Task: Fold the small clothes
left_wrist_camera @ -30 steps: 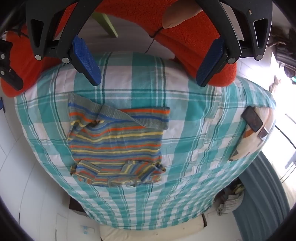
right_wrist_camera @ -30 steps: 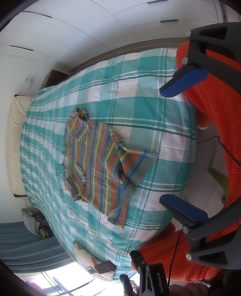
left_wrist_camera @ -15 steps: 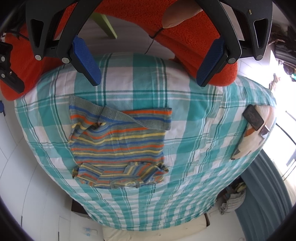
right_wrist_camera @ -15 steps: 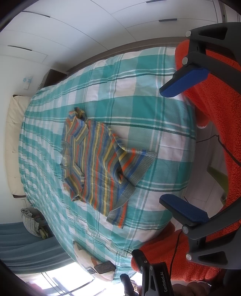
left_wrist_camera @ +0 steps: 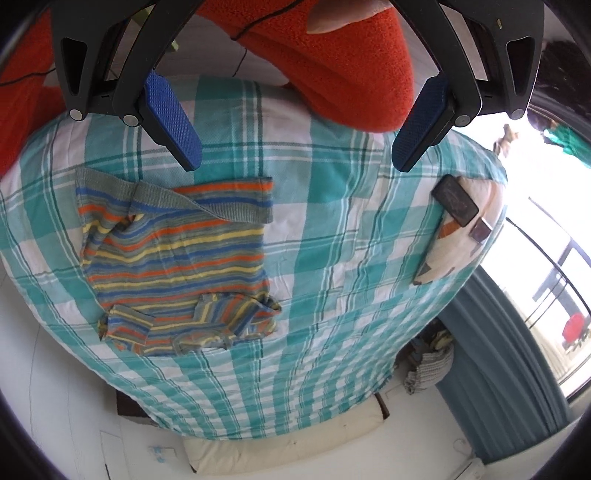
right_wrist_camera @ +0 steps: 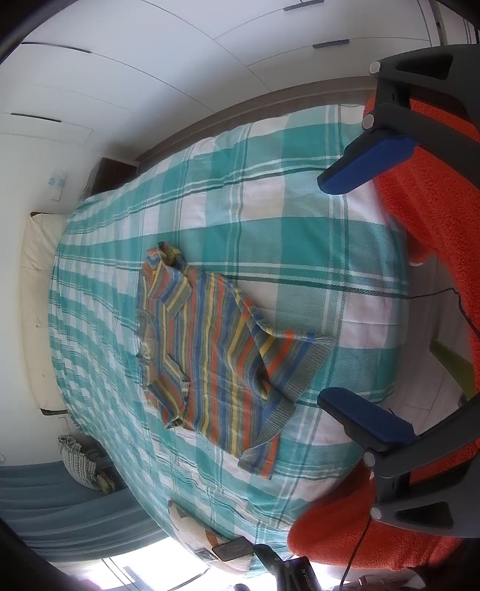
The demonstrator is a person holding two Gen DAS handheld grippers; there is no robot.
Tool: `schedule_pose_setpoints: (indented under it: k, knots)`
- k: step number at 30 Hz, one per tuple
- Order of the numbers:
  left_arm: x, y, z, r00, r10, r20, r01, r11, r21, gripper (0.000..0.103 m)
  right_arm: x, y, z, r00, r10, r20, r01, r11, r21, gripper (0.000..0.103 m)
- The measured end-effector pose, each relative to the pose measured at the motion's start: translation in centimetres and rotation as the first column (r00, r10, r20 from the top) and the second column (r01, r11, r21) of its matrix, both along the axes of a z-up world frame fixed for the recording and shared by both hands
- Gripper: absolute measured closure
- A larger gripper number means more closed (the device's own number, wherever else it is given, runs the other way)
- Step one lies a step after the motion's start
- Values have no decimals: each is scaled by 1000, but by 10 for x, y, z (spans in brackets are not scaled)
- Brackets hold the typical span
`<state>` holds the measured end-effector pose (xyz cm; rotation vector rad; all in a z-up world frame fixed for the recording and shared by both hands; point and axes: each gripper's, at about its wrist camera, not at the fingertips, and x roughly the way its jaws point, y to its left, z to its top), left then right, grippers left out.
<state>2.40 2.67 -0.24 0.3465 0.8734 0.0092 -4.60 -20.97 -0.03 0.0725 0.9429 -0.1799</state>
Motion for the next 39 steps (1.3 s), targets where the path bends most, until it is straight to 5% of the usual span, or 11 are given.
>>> schedule_pose_setpoints:
  k: [6,16,22,26,28,29,31,36,39]
  knots:
    - [5,8,-27,994,42,-100,-47,998,-51,0,21,-4,-31,998,56,-21,-52,983,174,0]
    - [18,12,-41,993,-7,-120,-11,989,-145,0,39,5,-67,991,122,-59,-108,973,202,0]
    - [33,22,-48,989,-5,-149,-35,964,-265,0,82,-7,-129,978,128,-164,-71,947,313,3]
    - [34,29,-49,989,-6,-150,-34,965,-261,1,110,-9,-180,966,170,-193,-70,895,440,38]
    - [35,41,-50,987,16,-163,-61,960,-273,0,111,-9,-187,966,168,-195,-81,917,391,66]
    - [35,49,-49,986,34,-165,-79,958,-275,0,107,-12,-182,965,181,-188,-94,912,400,97]
    - [36,64,-49,984,72,-163,-114,956,-270,0,94,-27,-167,966,184,-183,-83,888,452,99]
    - [54,77,-65,974,101,-201,-158,945,-287,1,51,-68,-135,974,90,-207,-25,955,294,99]
    - [80,70,-75,977,64,-204,-135,925,-356,1,47,-88,-144,979,37,-201,32,943,330,99]
